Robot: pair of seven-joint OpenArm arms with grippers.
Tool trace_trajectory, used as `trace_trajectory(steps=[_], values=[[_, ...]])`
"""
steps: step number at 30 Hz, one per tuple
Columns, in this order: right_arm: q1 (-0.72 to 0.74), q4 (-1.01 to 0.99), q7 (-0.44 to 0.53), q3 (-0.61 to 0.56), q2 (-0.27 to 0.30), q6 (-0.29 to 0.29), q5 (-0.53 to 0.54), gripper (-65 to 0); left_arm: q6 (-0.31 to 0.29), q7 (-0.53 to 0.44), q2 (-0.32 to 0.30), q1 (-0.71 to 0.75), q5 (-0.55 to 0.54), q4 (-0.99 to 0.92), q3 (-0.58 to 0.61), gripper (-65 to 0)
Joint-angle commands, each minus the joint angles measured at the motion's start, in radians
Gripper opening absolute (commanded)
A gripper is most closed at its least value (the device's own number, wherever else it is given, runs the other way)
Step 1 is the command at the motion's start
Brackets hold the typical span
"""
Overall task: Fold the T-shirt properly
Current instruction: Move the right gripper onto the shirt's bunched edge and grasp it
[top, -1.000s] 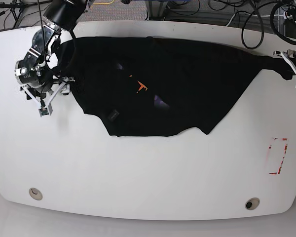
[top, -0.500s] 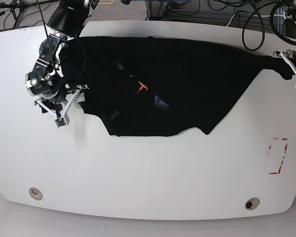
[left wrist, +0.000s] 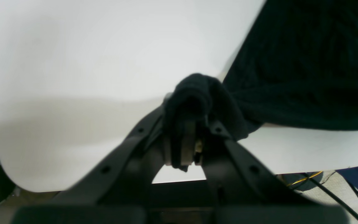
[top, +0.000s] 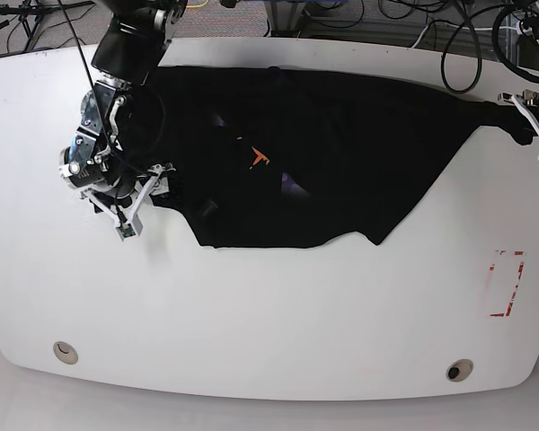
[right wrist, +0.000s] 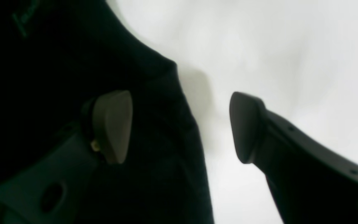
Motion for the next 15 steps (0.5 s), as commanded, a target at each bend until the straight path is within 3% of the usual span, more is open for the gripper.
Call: trace_trajectory(steps=[1,15], values=[[0.042,0.005,0.017,-0.002,-0.006,-0.001,0.016,-18.7,-0.001,-0.014,-0.019,-0.006,-0.004,0.017,-0.008,-64.6],[0.092,-0.067,-0.010,-0.002,-0.044,-0.001,0.010,-18.9,-0.001,-0.009,-0.021,-0.006,-0.010,0.014,-0.003,-64.7]])
